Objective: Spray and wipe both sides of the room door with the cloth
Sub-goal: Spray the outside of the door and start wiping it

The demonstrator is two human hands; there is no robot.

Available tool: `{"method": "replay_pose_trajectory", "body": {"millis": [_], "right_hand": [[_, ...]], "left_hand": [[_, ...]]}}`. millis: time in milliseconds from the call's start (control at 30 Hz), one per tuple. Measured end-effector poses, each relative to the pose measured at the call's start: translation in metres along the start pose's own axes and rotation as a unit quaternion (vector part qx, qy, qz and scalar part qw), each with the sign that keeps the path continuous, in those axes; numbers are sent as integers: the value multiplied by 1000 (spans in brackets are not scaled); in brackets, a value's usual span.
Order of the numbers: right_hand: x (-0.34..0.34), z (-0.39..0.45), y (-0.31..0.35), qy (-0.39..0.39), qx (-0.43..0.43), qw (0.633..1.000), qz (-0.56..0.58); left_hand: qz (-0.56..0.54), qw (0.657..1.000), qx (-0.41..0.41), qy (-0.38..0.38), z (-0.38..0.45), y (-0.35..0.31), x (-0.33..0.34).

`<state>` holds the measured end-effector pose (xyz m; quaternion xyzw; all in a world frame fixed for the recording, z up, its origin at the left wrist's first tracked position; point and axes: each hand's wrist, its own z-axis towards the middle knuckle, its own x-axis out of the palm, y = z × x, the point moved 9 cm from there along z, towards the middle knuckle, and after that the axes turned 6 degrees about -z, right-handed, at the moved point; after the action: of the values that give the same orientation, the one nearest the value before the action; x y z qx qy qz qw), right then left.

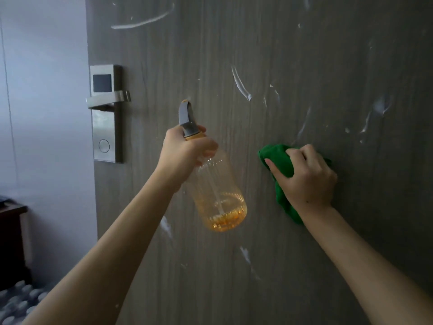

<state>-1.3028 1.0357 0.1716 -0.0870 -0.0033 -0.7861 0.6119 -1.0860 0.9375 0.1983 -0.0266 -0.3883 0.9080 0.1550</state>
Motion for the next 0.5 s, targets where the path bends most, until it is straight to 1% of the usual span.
{"method": "replay_pose_trajectory", "body": {"millis": [133,200,267,400,500], "right_hand": [[-1,1,1,6,5,1000,-7],[-4,-2,1,9,14,1000,0],[-9,-14,2,8,27,999,16],[-31,-65,12,1,63,994,85],[-52,-121,31,28,59,990,127]], "left_hand": [[3,1000,12,-3,-10,4,0],[-9,1000,12,-12,-17,9,-2],[3,1000,16,-14,-28,18,-4],[51,998,31,-1,-72,53,-9],[71,997,31,10,-120,88,-10]]}}
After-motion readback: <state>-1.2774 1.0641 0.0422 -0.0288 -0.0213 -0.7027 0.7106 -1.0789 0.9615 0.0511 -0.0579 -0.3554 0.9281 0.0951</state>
